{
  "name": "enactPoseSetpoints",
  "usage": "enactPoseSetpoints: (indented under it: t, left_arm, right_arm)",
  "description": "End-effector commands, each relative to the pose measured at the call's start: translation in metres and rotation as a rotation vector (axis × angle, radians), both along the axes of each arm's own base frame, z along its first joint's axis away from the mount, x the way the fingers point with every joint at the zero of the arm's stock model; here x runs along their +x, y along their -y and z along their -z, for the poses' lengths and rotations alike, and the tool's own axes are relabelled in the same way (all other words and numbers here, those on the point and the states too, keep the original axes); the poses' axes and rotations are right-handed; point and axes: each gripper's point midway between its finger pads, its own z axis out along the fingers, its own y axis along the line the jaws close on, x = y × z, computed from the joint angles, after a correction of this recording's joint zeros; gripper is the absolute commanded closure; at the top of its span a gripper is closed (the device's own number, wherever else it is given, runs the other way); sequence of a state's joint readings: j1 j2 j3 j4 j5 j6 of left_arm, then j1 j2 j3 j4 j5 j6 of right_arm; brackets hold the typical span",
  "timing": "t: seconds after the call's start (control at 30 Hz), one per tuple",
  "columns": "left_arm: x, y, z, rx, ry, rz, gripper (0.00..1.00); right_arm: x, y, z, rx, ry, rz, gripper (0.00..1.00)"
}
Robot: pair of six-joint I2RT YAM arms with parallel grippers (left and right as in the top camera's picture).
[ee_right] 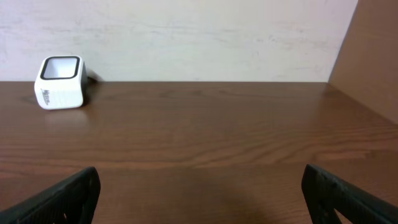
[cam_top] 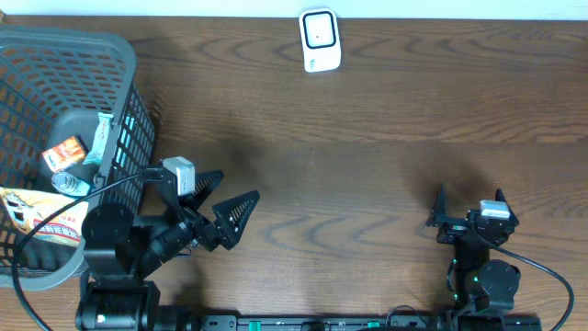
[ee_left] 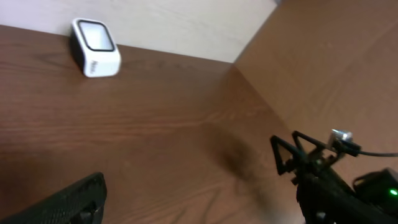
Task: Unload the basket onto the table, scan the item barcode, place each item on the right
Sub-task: 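Reach the left gripper into the basket toward the teal bottle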
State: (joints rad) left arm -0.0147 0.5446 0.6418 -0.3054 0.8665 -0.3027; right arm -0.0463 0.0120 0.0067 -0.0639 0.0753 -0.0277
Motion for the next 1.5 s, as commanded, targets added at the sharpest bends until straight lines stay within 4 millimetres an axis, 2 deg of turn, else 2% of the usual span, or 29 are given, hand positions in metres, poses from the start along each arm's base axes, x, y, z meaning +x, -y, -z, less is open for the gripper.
enactPoseSetpoints:
  t: [0.0,0.13,0.3,0.57,0.67,0.73,0.8,0.87,0.93,0.97,1.03,1.1,1.2,1.27,1.47]
  left_arm:
    - [-0.006,0.009,-0.016,-0.046,0.02,0.077,0.02]
    - [-0.012,0.019,-0.041,-0.117,0.068,0.164,0.02]
    - [-0.007,0.019,-0.065,-0.135,0.098,0.169,0.02]
    - [0.017,0.02,-0.11,-0.208,0.021,0.157,0.02]
    - [0.029,0.017,-0.135,-0.205,0.054,0.149,0.02]
    - [0.041,0.007,-0.153,-0.203,0.068,0.097,0.02]
    - [0.059,-0.013,-0.164,-0.191,0.058,-0.027,0.02]
    - [0.08,-0.045,-0.168,-0.138,0.051,-0.214,0.02]
    - [0.096,-0.087,-0.163,-0.06,0.015,-0.446,0.02]
    - [0.101,-0.125,-0.156,0.017,-0.025,-0.641,0.02]
    - [0.097,-0.168,-0.147,0.084,-0.087,-0.872,0.02]
    - [0.085,-0.211,-0.141,0.12,-0.143,-1.1,0.02]
    - [0.064,-0.258,-0.126,0.127,-0.225,-1.372,0.02]
    - [0.054,-0.28,-0.112,0.119,-0.297,-1.49,0.02]
    - [0.043,-0.321,-0.066,0.088,-0.509,-1.64,0.02]
  right_arm:
    - [0.0,-0.003,0.0,-0.011,-0.001,-0.015,0.01]
    - [0.0,-0.003,0.0,-0.011,-0.001,-0.015,0.01]
    - [0.0,-0.003,0.0,-0.011,-0.001,-0.015,0.01]
    - [0.0,-0.003,0.0,-0.011,-0.001,-0.015,0.01]
    - [0.0,-0.003,0.0,-0.011,-0.001,-0.015,0.01]
    - [0.0,-0.003,0.0,-0.011,-0.001,-0.015,0.01]
    - [0.0,-0.003,0.0,-0.011,-0.001,-0.015,0.01]
    - [0.0,-0.003,0.0,-0.011,-0.001,-0.015,0.01]
    - [0.0,-0.003,0.0,-0.011,-0.001,-0.015,0.01]
    - [0.0,-0.003,0.0,-0.011,-0.001,-0.015,0.01]
    - [0.0,-0.003,0.0,-0.011,-0.001,-0.015,0.01]
    - [0.0,-0.003,0.0,-0.011,-0.001,-0.015,0.01]
    - [0.0,-0.003,0.0,-0.011,-0.001,-0.015,0.01]
    - [0.0,-0.003,0.0,-0.011,-0.001,-0.015,0.01]
    - [0.0,-0.003,0.0,-0.011,-0.001,-0.015,0.01]
